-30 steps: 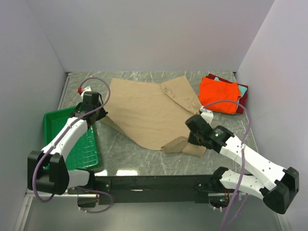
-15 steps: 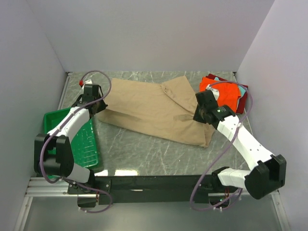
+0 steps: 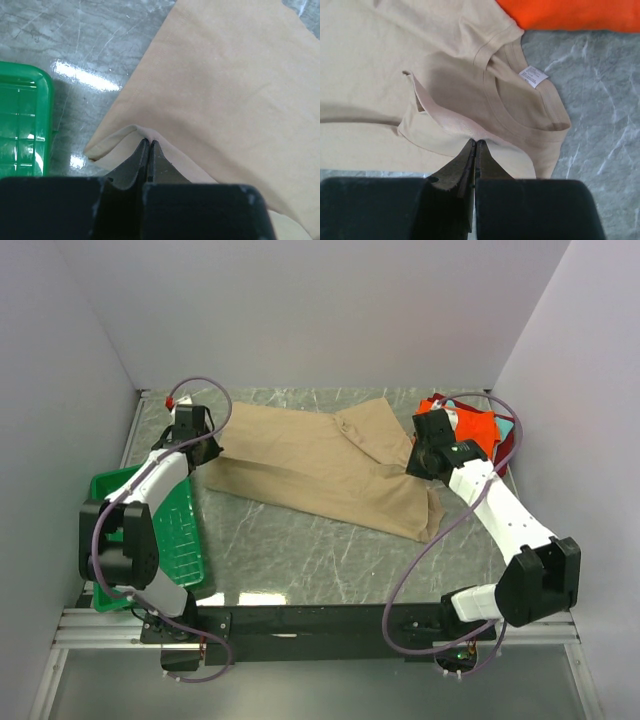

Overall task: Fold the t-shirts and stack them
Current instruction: Fold the tshirt

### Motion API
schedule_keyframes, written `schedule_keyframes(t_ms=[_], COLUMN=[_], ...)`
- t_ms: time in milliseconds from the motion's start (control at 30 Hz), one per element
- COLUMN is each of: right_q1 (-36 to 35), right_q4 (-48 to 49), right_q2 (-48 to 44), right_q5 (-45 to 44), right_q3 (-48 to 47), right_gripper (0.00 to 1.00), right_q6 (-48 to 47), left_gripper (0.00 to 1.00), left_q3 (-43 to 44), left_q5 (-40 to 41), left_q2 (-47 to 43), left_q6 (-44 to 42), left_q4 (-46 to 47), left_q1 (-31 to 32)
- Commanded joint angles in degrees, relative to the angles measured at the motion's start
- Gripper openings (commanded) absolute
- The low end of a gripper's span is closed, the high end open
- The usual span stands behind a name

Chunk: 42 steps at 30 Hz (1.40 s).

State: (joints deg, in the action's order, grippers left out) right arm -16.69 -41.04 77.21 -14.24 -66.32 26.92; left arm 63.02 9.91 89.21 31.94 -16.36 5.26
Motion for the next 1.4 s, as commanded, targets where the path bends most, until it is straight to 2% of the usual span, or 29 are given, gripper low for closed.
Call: schedule_keyframes(t_ms=[0, 600, 667, 700, 733, 767, 800, 900, 933, 1133, 1233, 1367], right_q1=[1.2, 4.1, 4.4, 4.4, 4.5, 4.4, 4.5, 4.4, 4.5, 4.5, 4.7, 5.3], right_q4=[2.3, 3.4, 3.5, 3.4, 3.2, 3.0, 3.0, 3.1, 3.3, 3.9, 4.1, 4.5], right_q2=[1.4, 9.3, 10.2, 11.0, 11.2, 11.3, 10.7, 7.2, 5.9, -2.6, -5.7, -9.3], right_q5=[-0.1, 0.9, 1.7, 2.0, 2.5, 2.6, 2.7, 3.3, 3.6, 5.9, 6.0, 6.5], right_q3=[-3.6, -8.1, -9.2, -9.6, -10.0, -10.6, -10.5, -8.8, -8.0, 2.3, 8.1, 15.8], right_gripper=[0.0, 0.0, 0.23, 0.39, 0.58, 0.64, 0.67, 0.73, 0.73, 0.72, 0.7, 0.7], right_q6=[-2.0, -3.8, -4.5, -4.9, -5.2, -5.6, -5.7, -6.0, -6.0, -4.9, -2.8, -0.3], left_gripper=[0.0, 0.01, 0.11, 0.31, 0.43, 0.62, 0.71, 0.85, 0.86, 0.89, 0.89, 0.9], left_q3=[2.8, 7.4, 8.4, 8.8, 9.1, 9.5, 9.5, 9.4, 8.9, 1.8, -4.6, -9.1], left_q5=[-0.2, -1.9, -2.4, -2.6, -2.6, -2.5, -2.4, -3.2, -3.6, -10.9, -13.8, -15.4], left_q2=[1.5, 9.0, 9.9, 10.2, 10.1, 9.8, 9.6, 8.1, 7.7, 1.9, -1.0, -2.6], left_q6=[-1.5, -2.6, -2.9, -2.9, -3.0, -3.0, -3.0, -3.2, -3.2, -2.3, -1.5, -0.2], left_q4=[2.7, 2.9, 2.5, 2.3, 2.2, 2.1, 2.3, 2.5, 2.6, 7.6, 10.5, 13.0], left_q1=[-0.6, -1.9, -2.0, -2.0, -2.0, -2.0, -2.0, -1.9, -1.9, -1.7, -0.7, 0.9])
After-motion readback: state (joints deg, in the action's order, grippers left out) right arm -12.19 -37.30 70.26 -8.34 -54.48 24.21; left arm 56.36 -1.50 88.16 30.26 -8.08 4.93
